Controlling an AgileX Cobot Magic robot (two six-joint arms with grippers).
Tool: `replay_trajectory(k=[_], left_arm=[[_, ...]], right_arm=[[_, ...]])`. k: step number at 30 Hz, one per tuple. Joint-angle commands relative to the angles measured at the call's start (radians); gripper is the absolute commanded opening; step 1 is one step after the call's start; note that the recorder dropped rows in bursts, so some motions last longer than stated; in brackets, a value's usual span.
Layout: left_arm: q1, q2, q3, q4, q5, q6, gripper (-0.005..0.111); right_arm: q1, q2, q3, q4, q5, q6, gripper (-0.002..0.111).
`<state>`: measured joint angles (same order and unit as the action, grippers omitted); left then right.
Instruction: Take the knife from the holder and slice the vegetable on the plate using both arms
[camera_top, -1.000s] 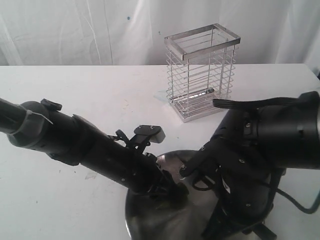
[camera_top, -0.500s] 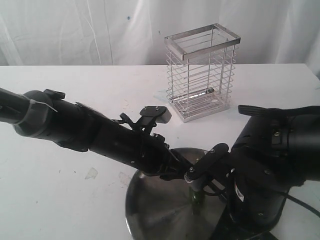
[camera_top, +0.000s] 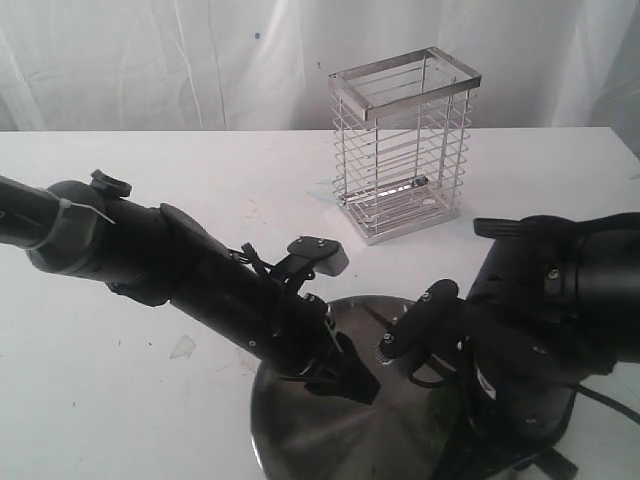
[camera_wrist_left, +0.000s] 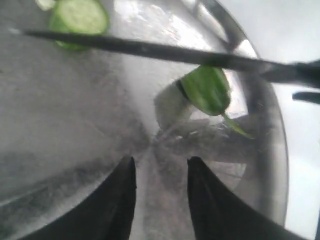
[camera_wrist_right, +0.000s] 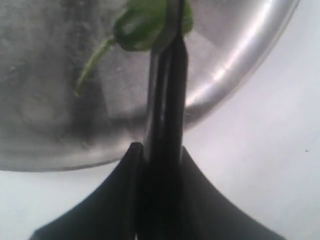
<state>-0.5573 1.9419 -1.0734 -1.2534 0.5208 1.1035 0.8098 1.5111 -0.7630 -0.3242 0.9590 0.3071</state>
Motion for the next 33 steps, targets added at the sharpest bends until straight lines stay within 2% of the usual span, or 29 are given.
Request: replay_trajectory(k=[1, 6, 12, 19, 24, 33], left_arm=[[-0.011, 0.002, -0.003, 0.006, 0.08, -0.008, 0.048], [-0.069, 0.002, -0.007, -0.02, 0.078, -0.008, 0.063], [-0.18, 0.002, -0.038, -0.011, -0.06, 0.004, 0.063], [-0.284, 0.002, -0.086, -0.008, -0.251, 0.086, 0.063], [-0.311, 0.007, -0.094, 0.022, -0.349, 0.086, 0.063], [-0.316, 0.059, -0.116, -0.001, -0.387, 0.074, 0.063]], right_arm=[[-0.006, -0.044, 0.007, -0.12, 0.045, 0.031, 0.0], [-0.068, -0.096, 0.007, -0.143, 0.031, 0.034, 0.0], [-0.124, -0.141, 0.007, -0.137, 0.009, -0.017, 0.0], [-0.133, -0.165, 0.007, -0.136, -0.024, -0.047, 0.0], [-0.133, -0.165, 0.007, -0.136, -0.039, -0.061, 0.0], [-0.133, -0.165, 0.007, -0.136, -0.068, -0.072, 0.0]])
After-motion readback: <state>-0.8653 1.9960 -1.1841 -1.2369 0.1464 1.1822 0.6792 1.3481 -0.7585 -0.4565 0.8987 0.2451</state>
